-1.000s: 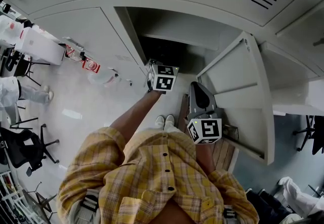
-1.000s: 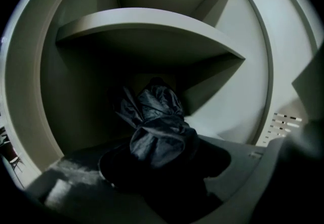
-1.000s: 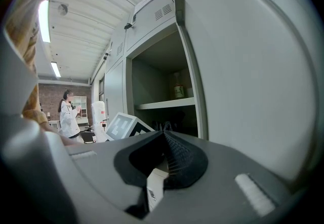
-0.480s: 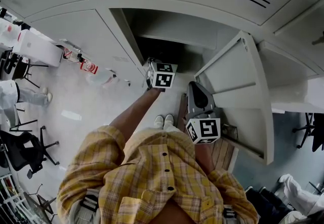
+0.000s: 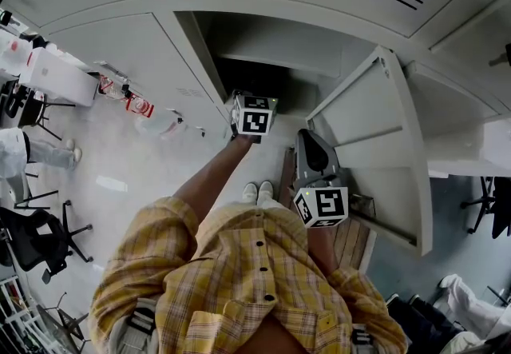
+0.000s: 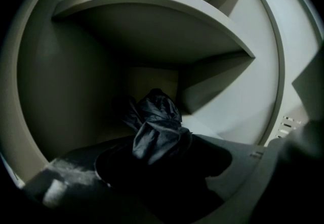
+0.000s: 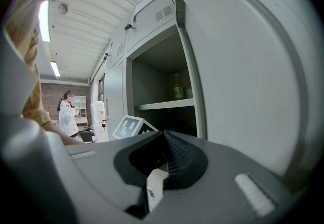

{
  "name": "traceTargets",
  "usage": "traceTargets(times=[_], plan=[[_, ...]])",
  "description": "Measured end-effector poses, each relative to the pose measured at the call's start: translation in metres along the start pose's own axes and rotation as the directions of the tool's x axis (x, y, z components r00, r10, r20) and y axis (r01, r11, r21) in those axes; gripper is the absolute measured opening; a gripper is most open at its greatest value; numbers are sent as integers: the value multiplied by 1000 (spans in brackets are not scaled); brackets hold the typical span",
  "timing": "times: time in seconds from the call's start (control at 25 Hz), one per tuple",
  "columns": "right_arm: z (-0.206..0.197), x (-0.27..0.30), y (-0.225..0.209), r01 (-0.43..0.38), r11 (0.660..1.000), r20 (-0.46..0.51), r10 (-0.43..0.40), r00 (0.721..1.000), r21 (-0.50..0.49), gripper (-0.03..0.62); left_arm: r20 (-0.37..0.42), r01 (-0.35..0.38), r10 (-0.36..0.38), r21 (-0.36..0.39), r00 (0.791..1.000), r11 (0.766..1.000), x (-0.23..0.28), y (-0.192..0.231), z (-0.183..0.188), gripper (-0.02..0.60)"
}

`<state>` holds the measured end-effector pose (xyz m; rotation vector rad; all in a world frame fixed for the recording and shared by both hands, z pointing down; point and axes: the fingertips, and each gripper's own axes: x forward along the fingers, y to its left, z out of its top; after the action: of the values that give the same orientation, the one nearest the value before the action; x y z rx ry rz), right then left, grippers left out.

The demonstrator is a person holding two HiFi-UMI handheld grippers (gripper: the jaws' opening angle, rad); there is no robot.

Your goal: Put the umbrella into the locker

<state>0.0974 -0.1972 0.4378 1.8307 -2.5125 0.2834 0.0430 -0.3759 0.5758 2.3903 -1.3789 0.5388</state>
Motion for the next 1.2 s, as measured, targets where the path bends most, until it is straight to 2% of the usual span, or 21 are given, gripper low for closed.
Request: traceTargets(times=[0.36,0.56,0.76,0.96,1.08,1.2], plan=[[1,-5,4,-1,1000,1,1,1000,1,-5,53,10,-12,39,999,999,-9,-2,11,330],[1,-8,8,-4,1000,2,4,1000,0,-5,52,13,-14,12,999,1000,-16,-2,8,330],[3,-13,12,-3,1000,5,3,1000,-6,-5,80,5,-9,51,997,999,-32,-2,16,330],[6,-18,13,4,1000,15,-4,1000,-8,-5,106,9,-12,29,994,1000,-56,-1,20,330],[7,-20,15,8,1000,22,-8,1000,-9,-5,124,15,-18,29,992,999,-74,-2,22,327],[9,-22,17,8,1000,27,-8,1000,-12,-5,152,17,-24,42,988,999,-93,-5,24,281]])
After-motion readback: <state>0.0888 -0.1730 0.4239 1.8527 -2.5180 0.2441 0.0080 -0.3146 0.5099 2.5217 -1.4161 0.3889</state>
